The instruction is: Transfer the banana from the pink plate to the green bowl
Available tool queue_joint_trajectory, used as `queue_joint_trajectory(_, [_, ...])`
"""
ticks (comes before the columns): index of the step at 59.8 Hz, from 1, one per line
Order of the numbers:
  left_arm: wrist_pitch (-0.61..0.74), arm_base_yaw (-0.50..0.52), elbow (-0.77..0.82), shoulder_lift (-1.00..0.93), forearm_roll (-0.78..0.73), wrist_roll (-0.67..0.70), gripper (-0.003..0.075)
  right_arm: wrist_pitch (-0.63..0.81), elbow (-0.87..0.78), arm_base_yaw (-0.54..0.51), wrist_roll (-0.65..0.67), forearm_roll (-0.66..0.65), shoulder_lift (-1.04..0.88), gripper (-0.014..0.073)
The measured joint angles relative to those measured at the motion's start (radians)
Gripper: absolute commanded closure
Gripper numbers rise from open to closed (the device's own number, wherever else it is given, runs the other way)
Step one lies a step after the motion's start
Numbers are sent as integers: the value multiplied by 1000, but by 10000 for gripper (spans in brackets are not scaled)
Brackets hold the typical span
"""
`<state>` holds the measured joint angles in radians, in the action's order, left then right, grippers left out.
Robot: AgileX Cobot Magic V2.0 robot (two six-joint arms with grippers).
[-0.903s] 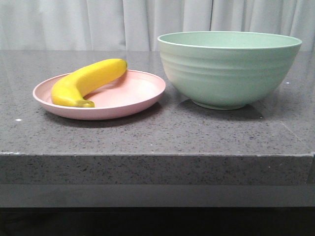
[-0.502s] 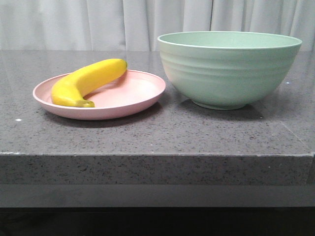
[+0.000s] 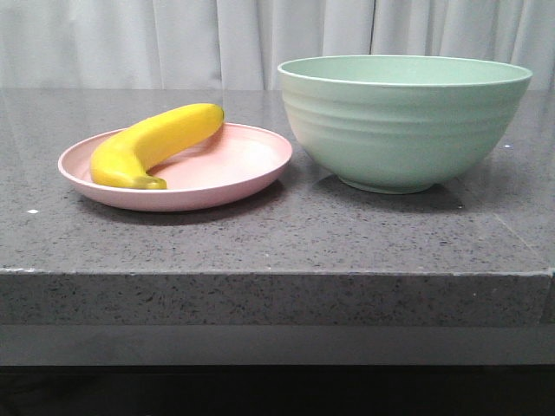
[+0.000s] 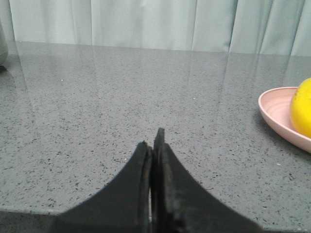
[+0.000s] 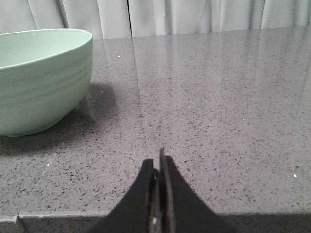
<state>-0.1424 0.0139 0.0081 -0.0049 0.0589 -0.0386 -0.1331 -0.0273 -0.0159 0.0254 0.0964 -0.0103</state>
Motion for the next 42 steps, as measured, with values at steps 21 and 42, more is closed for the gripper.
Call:
queue_joint_trajectory(21, [0, 0, 0, 0, 0, 0, 741, 0, 0, 0, 0, 0, 0, 662])
queue_joint_trajectory(42, [-20, 0, -63, 2, 12, 0, 741, -56, 87, 0, 0, -5, 0, 662])
